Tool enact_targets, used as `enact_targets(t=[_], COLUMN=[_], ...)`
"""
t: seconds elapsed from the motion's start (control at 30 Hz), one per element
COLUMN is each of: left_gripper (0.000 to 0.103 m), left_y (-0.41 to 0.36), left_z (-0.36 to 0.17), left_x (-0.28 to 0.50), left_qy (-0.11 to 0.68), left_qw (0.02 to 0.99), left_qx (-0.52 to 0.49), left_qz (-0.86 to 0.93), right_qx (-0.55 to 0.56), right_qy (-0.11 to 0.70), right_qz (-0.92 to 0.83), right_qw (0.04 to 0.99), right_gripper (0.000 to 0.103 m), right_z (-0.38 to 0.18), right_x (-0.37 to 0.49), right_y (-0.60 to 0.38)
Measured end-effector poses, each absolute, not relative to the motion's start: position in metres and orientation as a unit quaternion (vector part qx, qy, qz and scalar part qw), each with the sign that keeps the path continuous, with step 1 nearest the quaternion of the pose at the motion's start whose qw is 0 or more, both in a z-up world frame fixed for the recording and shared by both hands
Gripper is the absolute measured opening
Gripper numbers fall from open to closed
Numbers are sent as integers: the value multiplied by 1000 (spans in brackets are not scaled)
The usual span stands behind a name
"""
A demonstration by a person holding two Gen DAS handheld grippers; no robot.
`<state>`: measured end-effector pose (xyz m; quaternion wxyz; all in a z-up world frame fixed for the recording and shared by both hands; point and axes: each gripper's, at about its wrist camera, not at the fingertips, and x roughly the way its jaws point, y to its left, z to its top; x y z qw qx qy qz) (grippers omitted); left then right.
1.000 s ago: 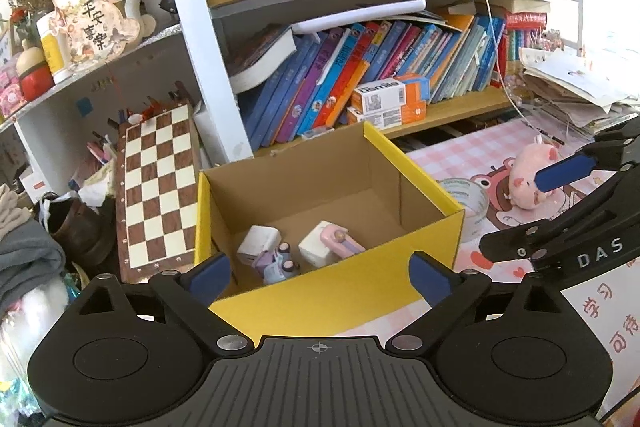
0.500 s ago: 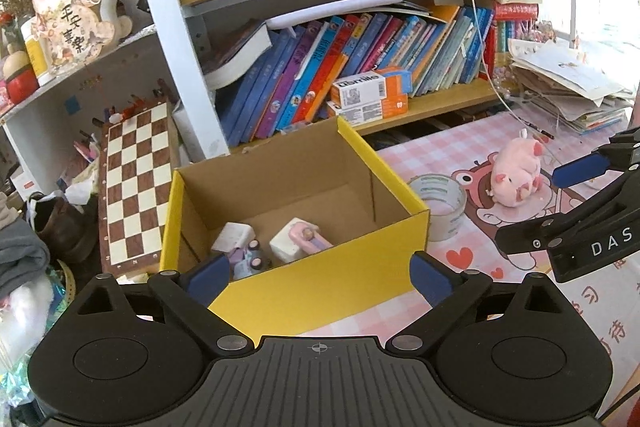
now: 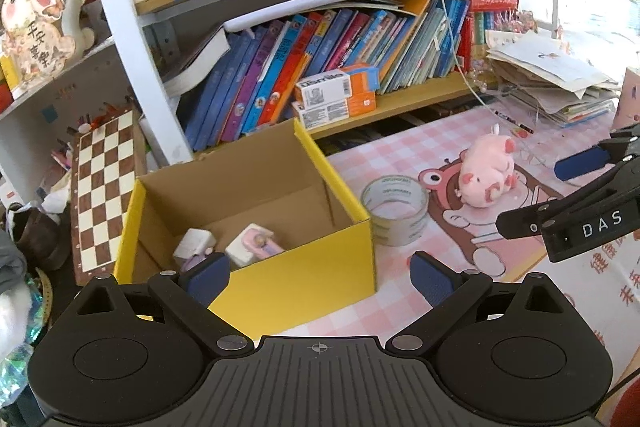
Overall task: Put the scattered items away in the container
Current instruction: 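Move both tools toward the pink plush pig and the tape roll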
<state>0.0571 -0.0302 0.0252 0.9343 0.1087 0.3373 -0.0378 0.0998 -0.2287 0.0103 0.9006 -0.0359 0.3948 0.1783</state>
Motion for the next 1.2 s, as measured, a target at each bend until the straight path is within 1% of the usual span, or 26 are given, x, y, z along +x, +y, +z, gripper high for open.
enact_targets(t=[0.7, 1.2], left_gripper=[98, 98], left_y=[-102, -131], left_z=[16, -1], left_x=[86, 118], left_qy=[339, 348], left_qw=[924, 912], left_qx=[139, 168], left_qz=[-108, -137], right_qx=[-1, 4], right_qy=[398, 415], right_qz=[116, 111], right_qw=[910, 903], right_gripper=[97, 97], right_z=[1, -16], right_x=[122, 149], right_y=[-303, -315])
